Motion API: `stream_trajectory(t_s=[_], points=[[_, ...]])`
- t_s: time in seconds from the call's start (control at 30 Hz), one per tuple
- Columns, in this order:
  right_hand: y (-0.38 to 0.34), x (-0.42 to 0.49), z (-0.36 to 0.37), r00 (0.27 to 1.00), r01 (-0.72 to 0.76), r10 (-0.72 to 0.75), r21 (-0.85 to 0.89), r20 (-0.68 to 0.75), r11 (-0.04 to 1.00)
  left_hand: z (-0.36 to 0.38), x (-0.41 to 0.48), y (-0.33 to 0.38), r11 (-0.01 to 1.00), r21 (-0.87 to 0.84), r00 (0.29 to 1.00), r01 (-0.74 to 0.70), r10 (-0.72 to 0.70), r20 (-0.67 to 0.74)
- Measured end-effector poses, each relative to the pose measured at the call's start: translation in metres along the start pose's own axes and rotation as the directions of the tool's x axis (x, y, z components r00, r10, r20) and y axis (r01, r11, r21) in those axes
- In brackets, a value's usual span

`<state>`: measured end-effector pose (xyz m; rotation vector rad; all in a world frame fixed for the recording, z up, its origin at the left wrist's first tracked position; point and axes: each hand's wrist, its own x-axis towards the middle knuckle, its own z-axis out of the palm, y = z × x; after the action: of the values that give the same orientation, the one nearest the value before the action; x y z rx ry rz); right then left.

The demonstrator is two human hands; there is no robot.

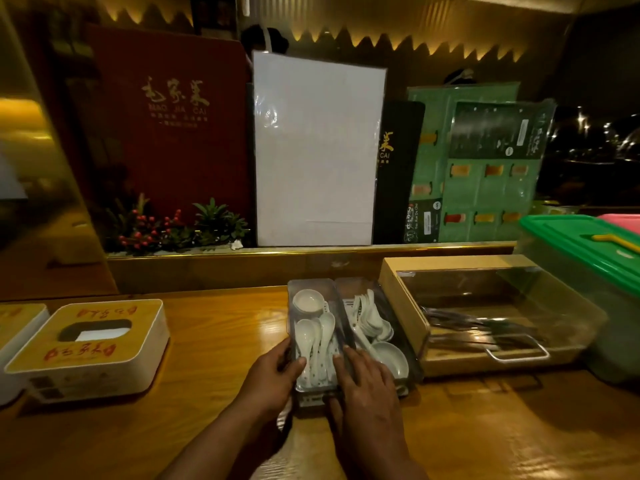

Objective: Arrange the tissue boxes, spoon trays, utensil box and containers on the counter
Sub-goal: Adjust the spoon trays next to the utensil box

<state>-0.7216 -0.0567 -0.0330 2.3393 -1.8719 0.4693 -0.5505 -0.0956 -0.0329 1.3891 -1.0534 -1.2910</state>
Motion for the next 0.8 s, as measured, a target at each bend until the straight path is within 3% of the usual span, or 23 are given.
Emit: stream_trajectory(t_s=[0.2, 0.33, 0.4, 0.53, 0.63, 0.8], points=[[0.002, 0.003, -0.001, 1.000, -0.008, 0.008, -0.004, 0.008, 1.000, 0.000, -0.011, 0.006, 0.998, -0.052, 1.000, 0.017, -0.017, -0.005], [-0.009, 0.006, -0.004, 1.000, -0.029, 0.029, 0.005, 0.002, 1.000, -0.025, -0.028, 0.013, 0.997, 0.065, 0.997, 0.030, -0.025, -0.074], [-0.026, 0.010, -0.007, 0.999, 0.029, -0.027, 0.077, -0.029, 0.997, -0.050, -0.038, 0.019, 0.996, 0.084, 0.998, -0.010, 0.015, -0.060], [-0.087, 0.024, -0.008, 0.983, 0.182, -0.176, 0.289, -0.048, 0.940, -0.118, -0.062, 0.035, 0.955, 0.259, 0.972, -0.145, 0.186, -0.142], [-0.146, 0.039, 0.001, 0.974, 0.207, -0.227, 0.380, 0.007, 0.901, -0.176, -0.080, 0.049, 0.844, 0.475, 0.901, -0.249, 0.381, -0.205], [-0.246, 0.061, 0.015, 0.975, 0.186, -0.222, 0.435, 0.032, 0.881, -0.287, -0.089, 0.051, 0.665, 0.713, 0.767, -0.224, 0.571, -0.291]])
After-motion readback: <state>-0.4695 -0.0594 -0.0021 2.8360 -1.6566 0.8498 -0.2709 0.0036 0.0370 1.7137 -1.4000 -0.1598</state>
